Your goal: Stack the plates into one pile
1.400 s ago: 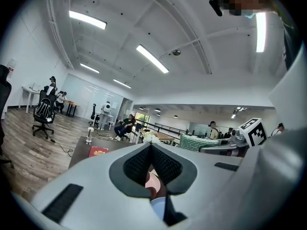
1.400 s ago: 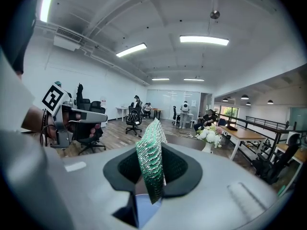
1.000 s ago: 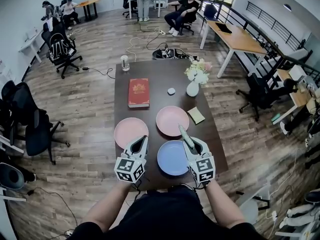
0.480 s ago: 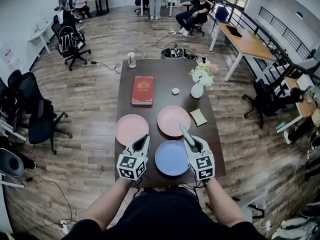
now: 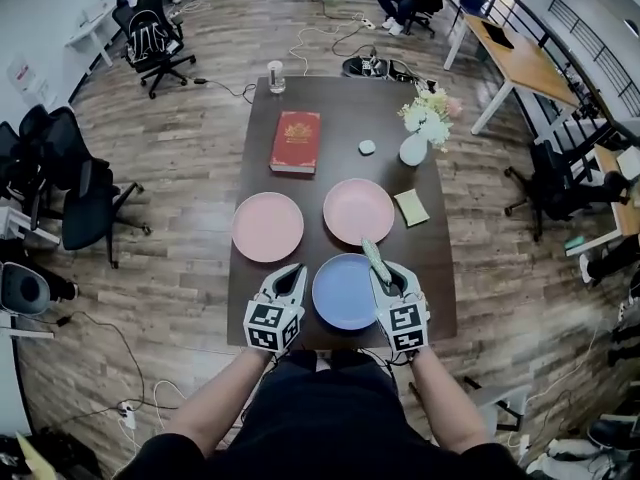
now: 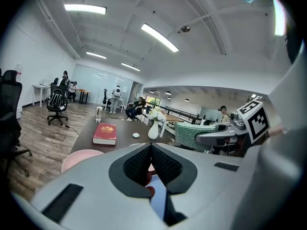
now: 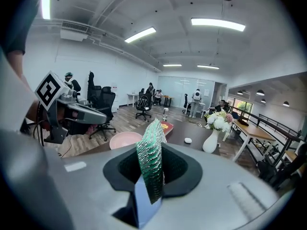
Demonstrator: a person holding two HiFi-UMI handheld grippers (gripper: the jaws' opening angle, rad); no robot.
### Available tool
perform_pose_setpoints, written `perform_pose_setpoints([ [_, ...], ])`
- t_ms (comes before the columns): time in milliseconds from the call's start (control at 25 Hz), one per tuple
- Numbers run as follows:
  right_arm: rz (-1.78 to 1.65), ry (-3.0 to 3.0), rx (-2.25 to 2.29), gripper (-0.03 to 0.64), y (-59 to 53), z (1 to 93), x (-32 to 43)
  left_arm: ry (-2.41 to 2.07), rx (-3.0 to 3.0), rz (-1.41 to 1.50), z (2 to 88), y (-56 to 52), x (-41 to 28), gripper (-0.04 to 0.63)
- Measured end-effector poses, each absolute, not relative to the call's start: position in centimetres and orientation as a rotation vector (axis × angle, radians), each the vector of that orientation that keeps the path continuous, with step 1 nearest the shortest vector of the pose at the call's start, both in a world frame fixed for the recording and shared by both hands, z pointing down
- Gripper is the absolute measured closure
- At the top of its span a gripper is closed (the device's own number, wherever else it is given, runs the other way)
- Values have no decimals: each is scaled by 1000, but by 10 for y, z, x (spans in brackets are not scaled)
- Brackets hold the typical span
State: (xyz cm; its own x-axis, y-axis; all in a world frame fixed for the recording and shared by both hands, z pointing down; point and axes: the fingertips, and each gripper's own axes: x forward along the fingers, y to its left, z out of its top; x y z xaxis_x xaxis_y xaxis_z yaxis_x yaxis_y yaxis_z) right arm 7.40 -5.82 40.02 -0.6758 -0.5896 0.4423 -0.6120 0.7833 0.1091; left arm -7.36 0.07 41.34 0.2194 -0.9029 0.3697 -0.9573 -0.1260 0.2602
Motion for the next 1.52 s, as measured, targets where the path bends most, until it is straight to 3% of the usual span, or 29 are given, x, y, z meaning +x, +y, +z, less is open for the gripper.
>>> perform_pose_setpoints([
  [920,154,-2312,755,532,-50,560,90,-1612,1746,383,595,30,-43,485],
  [1280,141,-2283,716,532,-39,583,96,-1534,1587,422,658,41,-32,426],
  [1520,148,-2276,695,532,-35,591,99,-1506,1459,378,687,50,-29,426],
])
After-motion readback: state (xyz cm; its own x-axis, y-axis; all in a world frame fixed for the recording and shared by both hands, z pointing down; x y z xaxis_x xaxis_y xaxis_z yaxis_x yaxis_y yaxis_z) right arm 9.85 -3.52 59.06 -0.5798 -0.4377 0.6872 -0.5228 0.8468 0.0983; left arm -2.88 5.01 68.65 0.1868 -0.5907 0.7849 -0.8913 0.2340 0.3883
